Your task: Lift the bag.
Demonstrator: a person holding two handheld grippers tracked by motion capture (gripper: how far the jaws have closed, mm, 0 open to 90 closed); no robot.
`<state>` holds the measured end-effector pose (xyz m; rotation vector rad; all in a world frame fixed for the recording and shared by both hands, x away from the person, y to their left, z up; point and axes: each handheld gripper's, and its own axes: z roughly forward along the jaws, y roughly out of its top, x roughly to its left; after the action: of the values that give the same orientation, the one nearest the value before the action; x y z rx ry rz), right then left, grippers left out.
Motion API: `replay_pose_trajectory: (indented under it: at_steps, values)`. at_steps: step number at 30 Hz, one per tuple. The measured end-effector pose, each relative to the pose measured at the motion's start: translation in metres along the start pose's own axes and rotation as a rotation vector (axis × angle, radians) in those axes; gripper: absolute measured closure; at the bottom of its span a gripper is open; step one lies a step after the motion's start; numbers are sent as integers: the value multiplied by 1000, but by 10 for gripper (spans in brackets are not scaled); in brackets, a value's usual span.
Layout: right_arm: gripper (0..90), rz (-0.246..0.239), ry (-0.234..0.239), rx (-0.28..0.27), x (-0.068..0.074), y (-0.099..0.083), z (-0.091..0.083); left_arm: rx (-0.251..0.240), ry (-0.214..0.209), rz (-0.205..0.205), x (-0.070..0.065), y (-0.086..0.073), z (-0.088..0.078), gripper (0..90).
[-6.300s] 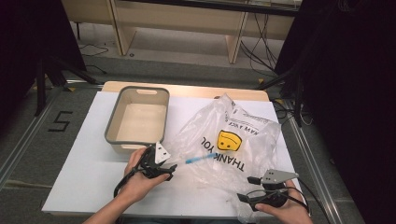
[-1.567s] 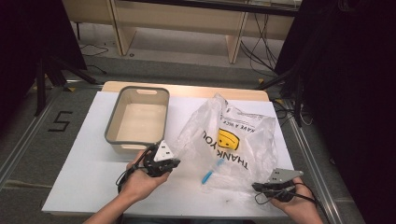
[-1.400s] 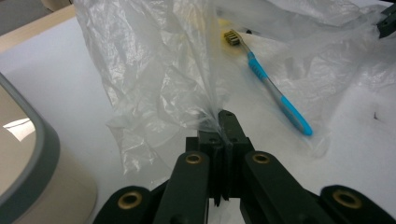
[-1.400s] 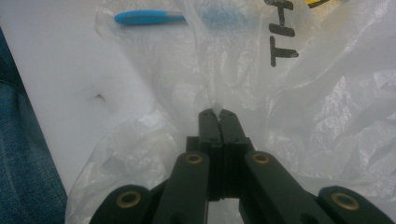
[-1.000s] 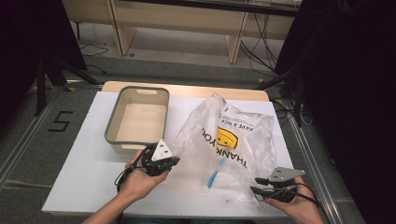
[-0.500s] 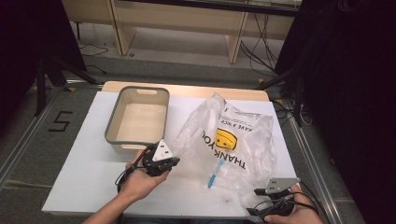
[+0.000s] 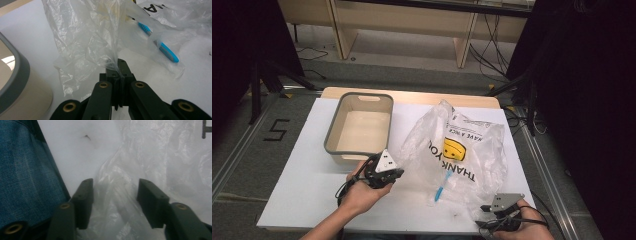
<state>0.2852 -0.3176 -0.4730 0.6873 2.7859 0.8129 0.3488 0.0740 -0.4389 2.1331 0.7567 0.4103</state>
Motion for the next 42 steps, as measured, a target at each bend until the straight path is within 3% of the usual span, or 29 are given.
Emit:
replay_pose_trajectory:
  at_steps: [6,11,18,28,38,42]
  values:
    - [717,6,-9,-5,-5,-2,-2,-3,3,-1,0,0,0,891]
    - [825,1,-16,-3,-8,-2,-1,-7,6,-5,0,0,0,891]
    - [900,35,-2,-29,-11,-5,0,-4,4,0,0,0,0,891]
    - [900,61,9,-42,-13,-4,-3,-14,5,1,1,0,-1,891]
    - [900,93,-23,-219,-16,4,-23,-78,11,10,-1,4,-7,892]
    - [900,105,-12,-279,-17,8,-30,-108,20,11,1,6,-11,892]
